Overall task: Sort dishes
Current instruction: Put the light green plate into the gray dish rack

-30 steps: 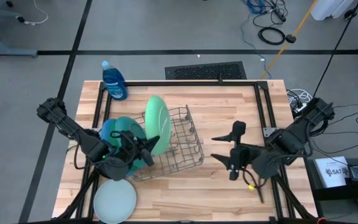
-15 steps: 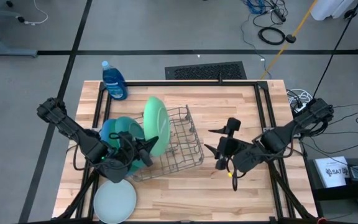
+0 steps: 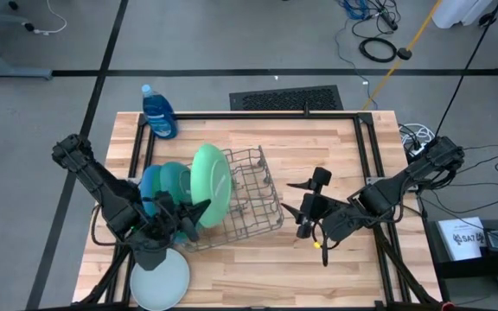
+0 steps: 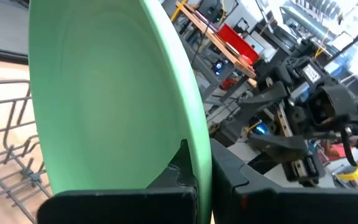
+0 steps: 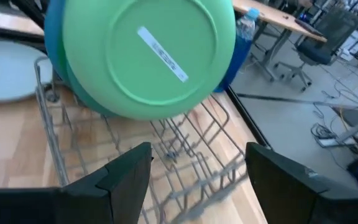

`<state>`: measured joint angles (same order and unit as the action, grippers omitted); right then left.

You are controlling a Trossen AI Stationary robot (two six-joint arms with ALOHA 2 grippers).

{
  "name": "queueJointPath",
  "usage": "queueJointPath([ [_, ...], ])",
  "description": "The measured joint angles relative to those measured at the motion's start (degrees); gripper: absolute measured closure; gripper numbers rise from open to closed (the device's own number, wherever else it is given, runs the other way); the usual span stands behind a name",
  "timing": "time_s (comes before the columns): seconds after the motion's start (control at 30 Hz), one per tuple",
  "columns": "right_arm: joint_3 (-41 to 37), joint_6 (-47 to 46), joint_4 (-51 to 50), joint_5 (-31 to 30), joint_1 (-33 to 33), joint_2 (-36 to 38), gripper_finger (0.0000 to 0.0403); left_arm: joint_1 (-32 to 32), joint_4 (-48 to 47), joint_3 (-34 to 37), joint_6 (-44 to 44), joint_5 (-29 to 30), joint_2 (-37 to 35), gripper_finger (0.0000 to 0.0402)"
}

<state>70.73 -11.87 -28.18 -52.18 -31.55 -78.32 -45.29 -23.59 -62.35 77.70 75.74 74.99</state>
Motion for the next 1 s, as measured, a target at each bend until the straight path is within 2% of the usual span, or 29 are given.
queueJointPath([
  [0.13, -0.7, 2.9, 4.8, 0.1, 0.1, 0.0, 0.0152, -0.6, -4.3, 0.0, 4.6, 1.2, -0.4, 0.0394],
  [0.5, -0.7, 3.1, 7.0, 0.1, 0.6, -1.0, 0.0152, -0.6, -10.0, -0.1, 9.0, -0.3, -1.7, 0.0394],
  [0.67, -0.7, 3.3, 7.2, 4.1, 2.4, -3.7, 0.0152, -0.3, -12.3, -0.2, 10.2, -2.2, -1.7, 0.0394],
  [1.0, -0.7, -8.5, 5.1, 4.3, 8.6, -7.7, 0.0152, 0.0, -16.4, -0.2, 12.9, -3.4, -1.7, 0.0394],
])
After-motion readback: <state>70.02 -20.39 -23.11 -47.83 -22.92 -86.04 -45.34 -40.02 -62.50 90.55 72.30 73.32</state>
